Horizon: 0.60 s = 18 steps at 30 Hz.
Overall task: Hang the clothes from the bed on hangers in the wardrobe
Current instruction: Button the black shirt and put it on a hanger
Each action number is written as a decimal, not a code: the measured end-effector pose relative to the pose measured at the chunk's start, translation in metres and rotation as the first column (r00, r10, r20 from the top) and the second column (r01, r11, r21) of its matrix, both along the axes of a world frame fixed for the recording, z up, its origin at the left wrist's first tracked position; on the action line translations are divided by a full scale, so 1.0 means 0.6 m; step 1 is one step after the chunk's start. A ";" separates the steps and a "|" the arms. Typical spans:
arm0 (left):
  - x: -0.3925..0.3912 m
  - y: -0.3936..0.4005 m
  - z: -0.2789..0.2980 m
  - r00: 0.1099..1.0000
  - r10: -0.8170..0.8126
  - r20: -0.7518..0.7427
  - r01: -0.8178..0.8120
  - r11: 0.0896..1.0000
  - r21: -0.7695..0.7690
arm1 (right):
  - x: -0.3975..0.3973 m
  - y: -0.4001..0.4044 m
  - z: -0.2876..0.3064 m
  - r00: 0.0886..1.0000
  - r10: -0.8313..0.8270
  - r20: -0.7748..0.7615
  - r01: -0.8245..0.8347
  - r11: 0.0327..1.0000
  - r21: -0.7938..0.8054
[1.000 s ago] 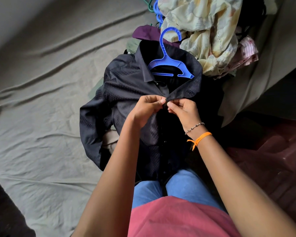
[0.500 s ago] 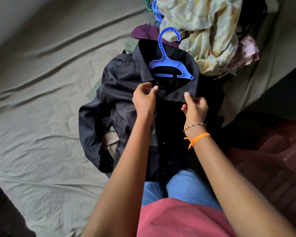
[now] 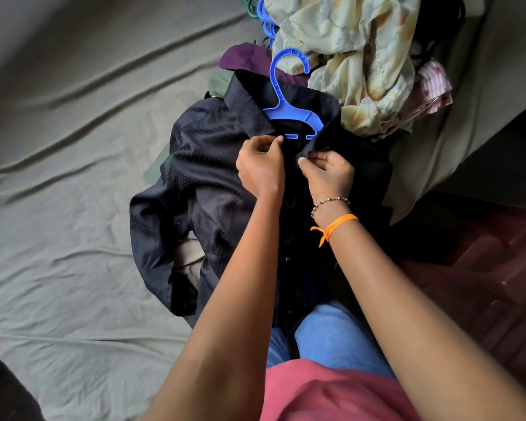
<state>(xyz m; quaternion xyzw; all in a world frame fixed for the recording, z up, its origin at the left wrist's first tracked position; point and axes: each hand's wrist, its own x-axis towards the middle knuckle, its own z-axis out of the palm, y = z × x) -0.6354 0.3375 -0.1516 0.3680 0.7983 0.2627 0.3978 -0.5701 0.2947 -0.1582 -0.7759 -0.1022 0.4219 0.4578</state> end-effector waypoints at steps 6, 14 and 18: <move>-0.018 0.017 -0.008 0.939 -0.337 -0.071 0.340 0.940 0.035 | -0.008 0.018 -0.025 0.991 0.101 0.083 -0.095 0.992 -0.082; -0.060 0.008 0.015 0.867 -0.300 0.399 0.314 0.949 0.032 | -0.028 0.024 0.002 0.961 0.172 0.215 -0.187 0.981 0.053; -0.064 0.008 0.026 0.821 -0.179 0.542 0.267 0.960 -0.087 | -0.018 0.021 0.005 0.961 0.201 0.192 -0.224 0.969 0.105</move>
